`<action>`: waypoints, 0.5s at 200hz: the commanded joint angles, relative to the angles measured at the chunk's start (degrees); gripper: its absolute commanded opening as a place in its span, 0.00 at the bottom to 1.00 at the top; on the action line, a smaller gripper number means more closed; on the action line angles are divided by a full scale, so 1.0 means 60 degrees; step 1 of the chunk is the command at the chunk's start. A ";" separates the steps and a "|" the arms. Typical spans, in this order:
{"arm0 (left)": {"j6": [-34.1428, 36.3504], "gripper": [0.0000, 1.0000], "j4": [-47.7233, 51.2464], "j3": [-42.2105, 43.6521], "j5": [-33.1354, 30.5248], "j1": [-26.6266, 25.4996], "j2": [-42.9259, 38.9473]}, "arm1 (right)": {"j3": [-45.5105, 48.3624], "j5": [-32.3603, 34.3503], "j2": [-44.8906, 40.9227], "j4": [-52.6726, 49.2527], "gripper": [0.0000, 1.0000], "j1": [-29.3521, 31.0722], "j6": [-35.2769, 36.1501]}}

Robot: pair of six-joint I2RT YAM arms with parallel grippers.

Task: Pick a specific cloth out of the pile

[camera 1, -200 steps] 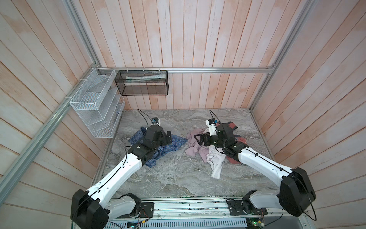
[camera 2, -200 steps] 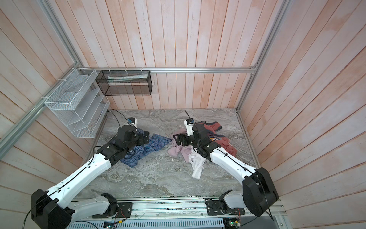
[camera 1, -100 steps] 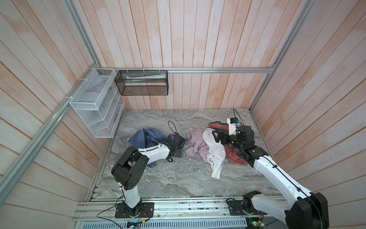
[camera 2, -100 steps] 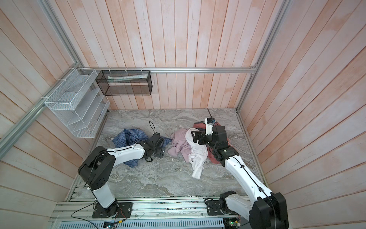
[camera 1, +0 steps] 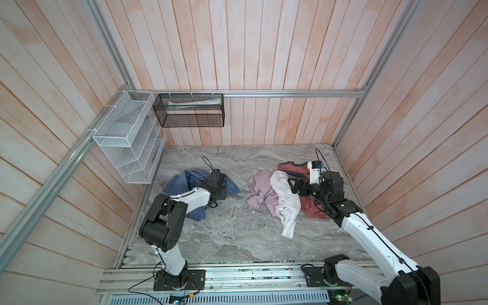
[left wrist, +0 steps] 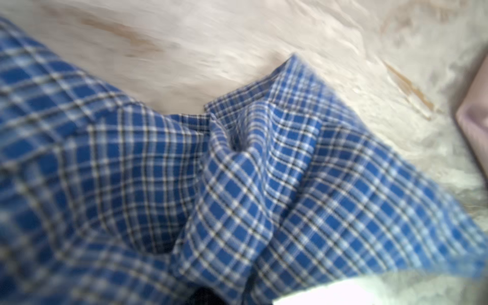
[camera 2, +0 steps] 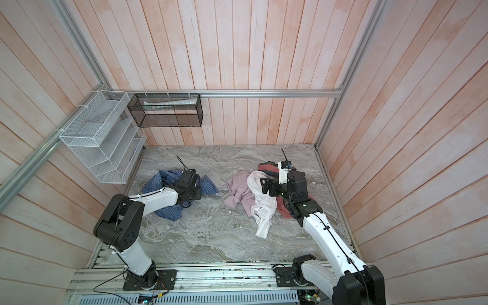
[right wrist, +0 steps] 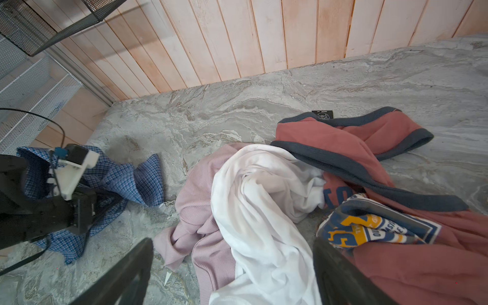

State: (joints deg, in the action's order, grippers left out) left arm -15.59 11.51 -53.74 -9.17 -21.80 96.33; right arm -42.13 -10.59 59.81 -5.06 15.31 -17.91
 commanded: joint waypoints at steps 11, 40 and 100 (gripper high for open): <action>-0.0111 0.00 -0.1470 0.0703 0.1609 0.0703 -0.2249 | 0.0251 -0.0124 -0.0081 -0.0141 0.94 -0.0016 -0.0032; -0.0661 0.00 -0.1545 0.0898 0.2417 0.1648 -0.3671 | 0.0279 -0.0242 -0.0066 -0.0099 0.94 -0.0042 -0.0122; -0.1933 0.00 -0.0579 0.1449 0.3241 0.4185 -0.3517 | 0.0443 -0.0344 -0.0066 0.0034 0.94 -0.0033 -0.0213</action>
State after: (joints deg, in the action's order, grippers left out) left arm -21.93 5.78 -49.04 6.24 -2.07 73.87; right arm -40.29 -11.73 59.79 -5.02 15.27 -18.46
